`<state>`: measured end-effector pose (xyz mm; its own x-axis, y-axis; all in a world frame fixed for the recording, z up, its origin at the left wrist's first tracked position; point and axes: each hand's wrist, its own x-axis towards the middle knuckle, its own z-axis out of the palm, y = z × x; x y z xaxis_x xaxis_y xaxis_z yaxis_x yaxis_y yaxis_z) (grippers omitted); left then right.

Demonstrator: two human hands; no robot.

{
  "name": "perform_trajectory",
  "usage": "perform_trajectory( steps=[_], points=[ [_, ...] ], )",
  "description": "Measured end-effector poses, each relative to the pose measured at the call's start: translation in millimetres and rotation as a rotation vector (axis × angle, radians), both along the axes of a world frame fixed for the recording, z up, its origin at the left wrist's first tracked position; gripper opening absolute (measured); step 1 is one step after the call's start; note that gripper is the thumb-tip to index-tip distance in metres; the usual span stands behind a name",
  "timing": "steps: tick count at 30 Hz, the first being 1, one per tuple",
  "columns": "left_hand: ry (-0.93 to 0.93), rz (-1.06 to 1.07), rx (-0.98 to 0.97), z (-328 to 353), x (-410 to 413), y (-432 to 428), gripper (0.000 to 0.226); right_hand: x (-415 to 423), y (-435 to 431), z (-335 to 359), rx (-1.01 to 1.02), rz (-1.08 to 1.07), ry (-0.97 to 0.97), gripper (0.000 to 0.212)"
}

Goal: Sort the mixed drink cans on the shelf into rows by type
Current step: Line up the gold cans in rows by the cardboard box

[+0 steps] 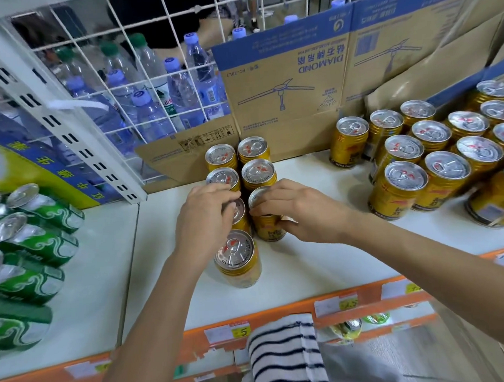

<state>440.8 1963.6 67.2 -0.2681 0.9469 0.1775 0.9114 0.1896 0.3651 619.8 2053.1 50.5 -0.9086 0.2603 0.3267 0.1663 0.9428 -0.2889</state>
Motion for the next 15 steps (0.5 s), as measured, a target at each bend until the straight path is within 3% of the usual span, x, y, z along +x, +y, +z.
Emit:
perform_trajectory(
  steps=[6, 12, 15],
  points=[
    [0.050, -0.044, 0.081, 13, 29, 5, 0.035, 33, 5, 8, -0.065, -0.215, -0.105, 0.049],
    [-0.005, -0.191, 0.063, 10, 74, 32, 0.031, 102, 24, 40, 0.014, -0.727, -0.151, 0.048],
    [-0.010, -0.224, 0.007, 4, 93, 42, 0.032, 130, 29, 45, 0.005, -0.984, -0.302, 0.058]
  ],
)
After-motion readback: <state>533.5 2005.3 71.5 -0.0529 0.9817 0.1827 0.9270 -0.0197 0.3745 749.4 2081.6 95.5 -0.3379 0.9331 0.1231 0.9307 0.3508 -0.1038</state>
